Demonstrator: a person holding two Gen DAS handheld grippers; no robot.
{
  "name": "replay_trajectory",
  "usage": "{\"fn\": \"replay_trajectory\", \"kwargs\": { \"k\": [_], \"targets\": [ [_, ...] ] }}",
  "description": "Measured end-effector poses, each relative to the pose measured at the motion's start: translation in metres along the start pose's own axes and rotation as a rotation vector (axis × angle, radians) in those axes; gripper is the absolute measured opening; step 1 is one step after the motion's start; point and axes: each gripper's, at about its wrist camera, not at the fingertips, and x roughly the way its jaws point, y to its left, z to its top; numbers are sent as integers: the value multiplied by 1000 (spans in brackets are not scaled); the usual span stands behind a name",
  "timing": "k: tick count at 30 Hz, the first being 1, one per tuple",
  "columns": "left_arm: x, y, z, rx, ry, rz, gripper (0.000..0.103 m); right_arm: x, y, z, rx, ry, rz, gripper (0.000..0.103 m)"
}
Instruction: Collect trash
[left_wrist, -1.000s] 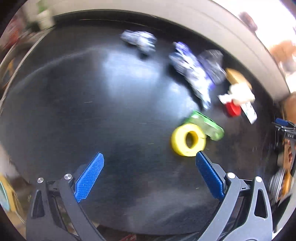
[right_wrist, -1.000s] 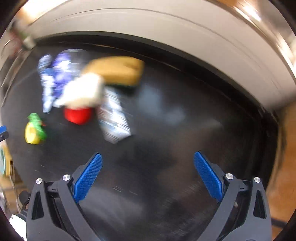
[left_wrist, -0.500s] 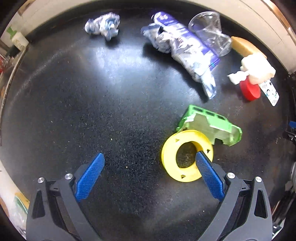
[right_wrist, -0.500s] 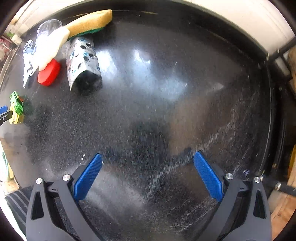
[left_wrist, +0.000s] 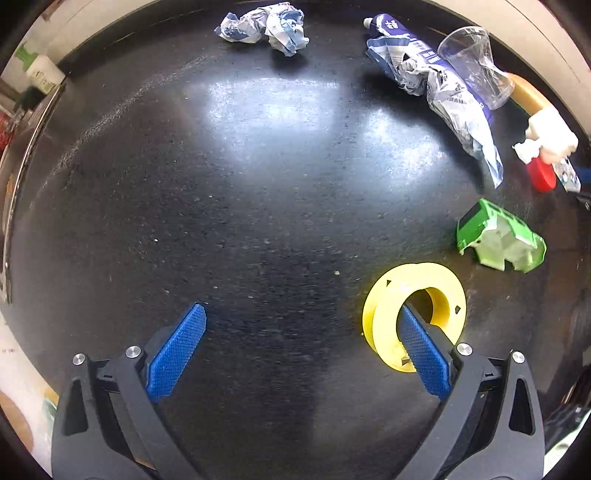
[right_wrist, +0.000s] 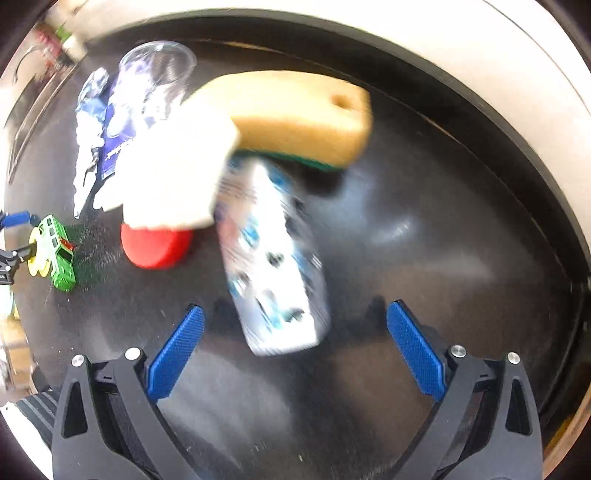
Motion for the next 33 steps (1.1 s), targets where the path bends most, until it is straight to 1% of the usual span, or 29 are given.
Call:
{"fn": "replay_trajectory", "kwargs": {
  "k": [1, 3, 5, 7, 9, 10, 11, 12, 13, 14, 15, 16, 17, 18, 19, 20, 22, 24, 26, 27, 28, 29, 31, 33],
  "targets": [
    [0, 4, 0, 7, 2, -2, 98, 6, 7, 6, -13, 15, 5, 98],
    [-1, 7, 3, 13, 11, -2, 98, 9, 15, 13, -44, -1, -33, 98],
    [-1, 12, 4, 5, 18, -3, 98, 10, 19, 16, -53, -18, -30, 98],
    [2, 7, 8, 0, 15, -1, 97, 9, 23, 13, -58, -33, -28, 98],
    [4, 1, 13, 0, 12, 1, 97, 10, 17, 11, -75, -32, -24, 98],
    [5, -14, 13, -1, 12, 3, 95, 11, 3, 7, -81, -30, -23, 98],
    [4, -13, 13, -2, 9, 3, 94, 12, -2, 4, -85, -31, -22, 98],
    [3, -21, 13, -5, 4, 5, 88, 7, -13, 3, -90, -30, -21, 98],
    [0, -23, 12, -6, -6, 6, 78, 8, -14, 3, -94, -20, -21, 98],
    [-5, -23, 13, -7, -21, 8, 70, 9, -14, 3, -87, -16, -22, 97],
    [-9, -24, 14, -8, -36, 10, 44, 7, -14, 7, -75, -15, -24, 94],
    [-11, -24, 15, -10, -45, 14, 14, 1, -15, 7, -45, -40, -23, 68],
    [-12, -22, 15, -21, -46, 18, 14, -6, -17, 7, -32, -74, -19, 32],
    [-13, -20, 16, -34, -57, 5, 14, -10, -21, 9, 6, -70, 20, 30],
    [-14, -19, 16, -41, -57, -4, 14, -13, -26, 7, 50, -79, 40, 30],
    [-14, -17, 15, -50, -52, -26, 13, -17, -33, 2, 109, -107, 48, 30],
    [-16, -14, 14, -62, -50, -48, 13, -21, -45, -10, 180, -132, 33, 30],
    [-23, -15, 12, -57, -60, -53, 13, -25, -57, -29, 254, -143, 34, 30],
    [-29, -15, 10, -53, -70, -61, 13, -32, -67, -47, 292, -157, 29, 30],
    [-34, -16, 10, -49, -79, -61, 13, -38, -71, -48, 299, -162, 30, 30],
    [-37, -18, 12, -44, -87, -59, 13, -43, -73, -56, 313, -170, 38, 30],
    [-43, -17, 11, -40, -94, -58, 13, -41, -76, -58, 321, -177, 48, 30],
    [-52, -19, 12, -34, -107, -62, 13, -52, -76, -66, 342, -204, 81, 30],
    [-63, -15, 12, -34, -126, -62, 13, -60, -62, -69, 347, -228, 103, 30]
  ]
}}
